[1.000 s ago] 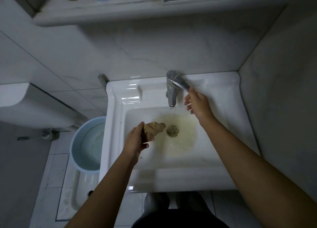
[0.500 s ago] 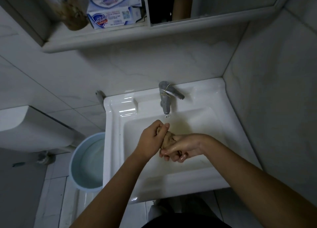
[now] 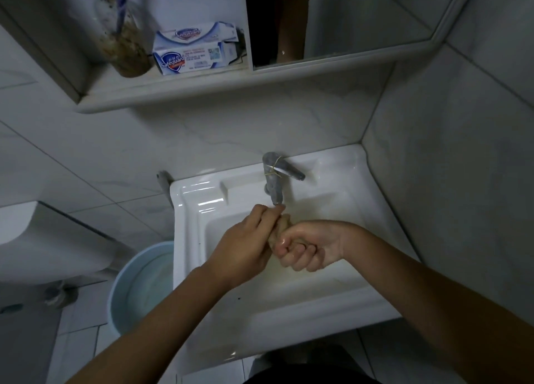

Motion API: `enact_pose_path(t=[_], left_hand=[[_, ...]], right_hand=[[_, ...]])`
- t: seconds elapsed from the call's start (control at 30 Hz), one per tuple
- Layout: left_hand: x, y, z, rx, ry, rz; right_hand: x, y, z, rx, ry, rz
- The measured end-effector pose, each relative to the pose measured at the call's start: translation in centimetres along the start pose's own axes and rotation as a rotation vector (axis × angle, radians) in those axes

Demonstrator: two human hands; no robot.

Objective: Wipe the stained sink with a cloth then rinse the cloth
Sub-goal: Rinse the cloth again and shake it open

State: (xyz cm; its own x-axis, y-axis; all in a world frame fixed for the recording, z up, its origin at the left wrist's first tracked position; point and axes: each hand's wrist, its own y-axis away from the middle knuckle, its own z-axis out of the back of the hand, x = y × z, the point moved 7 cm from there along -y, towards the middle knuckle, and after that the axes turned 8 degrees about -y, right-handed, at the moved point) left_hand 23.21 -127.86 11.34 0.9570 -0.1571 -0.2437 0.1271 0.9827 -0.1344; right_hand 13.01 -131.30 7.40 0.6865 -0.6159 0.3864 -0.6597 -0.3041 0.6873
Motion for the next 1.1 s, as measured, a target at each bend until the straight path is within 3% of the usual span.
enact_pose_path(t=[0.1,0.23,0.37,0.57,0.73,0.93,1.03,1.1], left_hand=[[0.4,-1.2,0.0,-0.030,-0.230,-0.050],[1.0,-2.3,-1.1,0.149,-0.483,-0.080],[1.6,-2.6,-2.8,0.500,-0.494,-0.064],[3.7,-3.1,-5.7,0.698,-0.312,0.086],[5.3,-2.5,-8.4,0.776,-0.081,0.307],[6.1,-1.5,-10.3,0.807,0.032,0.395],[6.9,-1.2,-10.2,0.623,0.144,0.470],[7.0,-0.4,-9.2,0.401,0.369,0.590]], right_hand=[[0.6,-0.1,-0.4,-0.237,0.398,-0.100],[2.2,-0.6,0.7,-0.600,0.899,-0.124],[3.2,-1.6,1.0,-0.828,1.342,0.009],[3.8,-3.3,1.9,-0.961,1.658,0.251],[4.4,-4.6,3.5,-0.932,1.774,0.251],[3.9,-6.2,4.5,-0.875,1.792,0.243],[4.2,-5.3,6.0,-0.896,1.561,0.238],[3.5,-4.2,6.9,-0.930,1.299,0.269]])
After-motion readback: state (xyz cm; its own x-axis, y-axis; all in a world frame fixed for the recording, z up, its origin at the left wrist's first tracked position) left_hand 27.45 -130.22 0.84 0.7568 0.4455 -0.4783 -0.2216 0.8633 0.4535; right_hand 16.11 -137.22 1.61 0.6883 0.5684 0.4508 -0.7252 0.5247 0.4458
